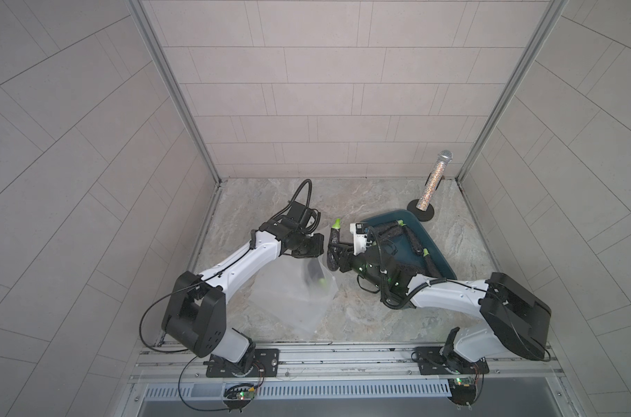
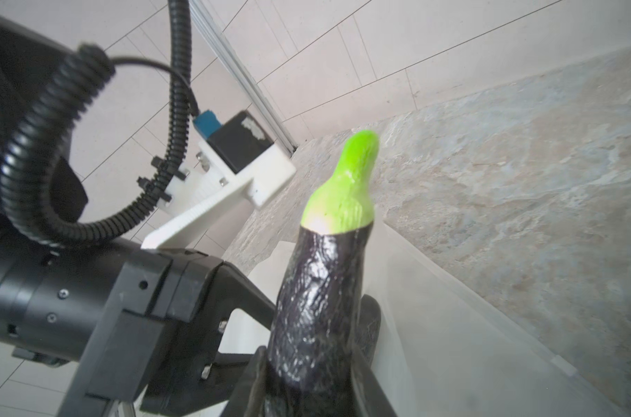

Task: Place the eggplant in a zip-top bag and seal the zipper
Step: Place the eggplant in the zipper food storage bag.

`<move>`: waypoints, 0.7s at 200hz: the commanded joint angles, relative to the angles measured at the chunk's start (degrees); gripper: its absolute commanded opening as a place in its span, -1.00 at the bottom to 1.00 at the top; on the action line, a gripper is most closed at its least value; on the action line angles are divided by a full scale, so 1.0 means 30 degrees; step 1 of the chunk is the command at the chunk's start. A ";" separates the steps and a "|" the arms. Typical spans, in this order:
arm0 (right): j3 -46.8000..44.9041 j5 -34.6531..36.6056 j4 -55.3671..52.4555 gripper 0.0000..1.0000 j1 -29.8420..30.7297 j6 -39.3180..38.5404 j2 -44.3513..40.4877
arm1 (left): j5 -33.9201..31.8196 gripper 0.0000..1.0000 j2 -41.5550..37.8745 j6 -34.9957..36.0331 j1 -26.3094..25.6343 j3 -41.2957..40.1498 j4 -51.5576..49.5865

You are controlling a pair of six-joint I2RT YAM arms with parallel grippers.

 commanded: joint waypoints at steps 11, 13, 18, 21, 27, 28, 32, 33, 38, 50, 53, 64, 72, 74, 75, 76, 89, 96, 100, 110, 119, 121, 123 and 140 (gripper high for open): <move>-0.0498 -0.0112 0.1927 -0.57 0.0469 -0.1169 0.0754 | 0.0332 -1.00 -0.0444 -0.0081 0.0030 0.0550 -0.0049; -0.0516 -0.0140 0.1928 -0.57 0.0473 -0.1175 0.0811 | 0.0333 -1.00 -0.0430 -0.0080 0.0016 0.0574 -0.0045; -0.0522 -0.0224 0.1932 -0.57 0.0474 -0.1169 0.0938 | 0.0359 -1.00 -0.0463 -0.0081 0.0038 0.0600 -0.0055; -0.0537 -0.0318 0.1936 -0.57 0.0474 -0.1176 0.1000 | 0.0362 -1.00 -0.0499 -0.0080 0.0041 0.0612 -0.0048; -0.0552 -0.0434 0.1883 -0.57 0.0474 -0.1177 0.1107 | 0.0356 -1.00 -0.0532 -0.0080 0.0041 0.0628 -0.0105; -0.0552 -0.0448 0.1877 -0.57 0.0474 -0.1162 0.1124 | 0.0359 -1.00 -0.0533 -0.0080 0.0027 0.0629 -0.0099; -0.0578 -0.0516 0.1856 -0.57 0.0474 -0.1148 0.1189 | 0.0336 -1.00 -0.0559 -0.0084 0.0040 0.0673 -0.0146; -0.0579 -0.0518 0.1848 -0.57 0.0474 -0.1148 0.1195 | 0.0335 -1.00 -0.0575 -0.0096 0.0041 0.0681 -0.0163; -0.0630 -0.0574 0.1845 -0.57 0.0474 -0.1147 0.1229 | 0.0291 -1.00 -0.0606 -0.0063 0.0041 0.0722 -0.0205; -0.0624 -0.0587 0.1754 -0.58 0.0500 -0.1061 0.1230 | 0.0213 -1.00 -0.0650 0.0015 0.0056 0.0824 -0.0303; -0.0616 -0.0580 0.1709 -0.58 0.0503 -0.1052 0.1204 | 0.0168 -1.00 -0.0672 0.0020 0.0043 0.0834 -0.0349; -0.0638 -0.0551 0.1434 -0.58 0.0504 -0.1059 0.1089 | 0.0151 -1.00 -0.0678 0.0054 0.0042 0.0836 -0.0382; -0.0625 -0.0507 0.1085 -0.58 0.0504 -0.1104 0.0985 | 0.0121 -1.00 -0.0700 0.0038 0.0049 0.0836 -0.0385; -0.0614 -0.0515 0.1067 -0.58 0.0504 -0.1115 0.0935 | 0.0119 -1.00 -0.0707 0.0038 0.0051 0.0858 -0.0371; -0.0627 -0.0503 0.1015 -0.58 0.0504 -0.1116 0.0936 | 0.0123 -1.00 -0.0708 0.0037 0.0046 0.0847 -0.0363; -0.0633 -0.0512 0.0974 -0.58 0.0504 -0.1117 0.0922 | 0.0126 -1.00 -0.0708 0.0037 0.0044 0.0856 -0.0374; -0.0618 -0.0359 0.0296 -0.58 0.0504 -0.1147 0.0806 | 0.0106 -1.00 -0.0760 0.0037 0.0055 0.0876 -0.0412; -0.0623 -0.0350 -0.0179 -0.58 0.0504 -0.1255 0.0760 | 0.0028 -1.00 -0.0806 0.0057 0.0066 0.0915 -0.0389; -0.0600 -0.0330 -0.0386 -0.58 0.0504 -0.1339 0.0721 | -0.0010 -1.00 -0.0843 0.0064 0.0068 0.0920 -0.0441; -0.0321 -0.0299 -0.1177 -0.58 0.0504 -0.1383 0.0759 | -0.0104 -1.00 -0.0884 0.0193 0.0027 0.1002 -0.0543; -0.0069 -0.0297 -0.1763 -0.58 0.0504 -0.1432 0.0804 | -0.0289 -1.00 -0.0961 0.0247 0.0041 0.1046 -0.0665; -0.0021 -0.0288 -0.1843 -0.58 0.0504 -0.1460 0.0816 | -0.0284 -1.00 -0.0985 0.0288 0.0034 0.1064 -0.0675; 0.0013 -0.0301 -0.1907 -0.58 0.0504 -0.1467 0.0819 | -0.0349 -1.00 -0.1020 0.0305 0.0039 0.1069 -0.0700; 0.0193 -0.0227 -0.2270 -0.58 0.0504 -0.1411 0.0930 | -0.0583 -1.00 -0.1199 0.0463 0.0041 0.1027 -0.0852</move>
